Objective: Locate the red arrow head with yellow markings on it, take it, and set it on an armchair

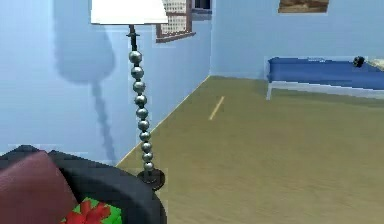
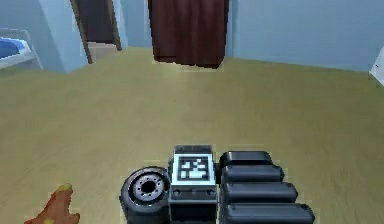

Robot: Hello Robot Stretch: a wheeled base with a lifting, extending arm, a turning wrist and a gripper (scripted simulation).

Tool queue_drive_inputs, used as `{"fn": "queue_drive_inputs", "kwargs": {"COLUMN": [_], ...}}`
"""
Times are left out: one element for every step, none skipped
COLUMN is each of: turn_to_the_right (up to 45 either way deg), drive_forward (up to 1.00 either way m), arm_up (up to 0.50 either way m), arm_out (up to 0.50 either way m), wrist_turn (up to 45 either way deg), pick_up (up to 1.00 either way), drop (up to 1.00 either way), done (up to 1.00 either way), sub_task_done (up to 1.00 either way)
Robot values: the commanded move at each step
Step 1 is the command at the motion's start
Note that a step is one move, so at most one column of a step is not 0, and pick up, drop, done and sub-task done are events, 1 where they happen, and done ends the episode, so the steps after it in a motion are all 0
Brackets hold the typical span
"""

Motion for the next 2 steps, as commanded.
{"fn": "queue_drive_inputs", "kwargs": {"turn_to_the_right": [6.0, 0.0], "drive_forward": [0.0, 0.1], "arm_up": [0.0, 0.0], "arm_out": [0.0, 0.0], "wrist_turn": [0.0, 0.0], "pick_up": [0.0, 0.0], "drop": [0.0, 0.0], "done": [0.0, 0.0], "sub_task_done": [0.0, 0.0]}}
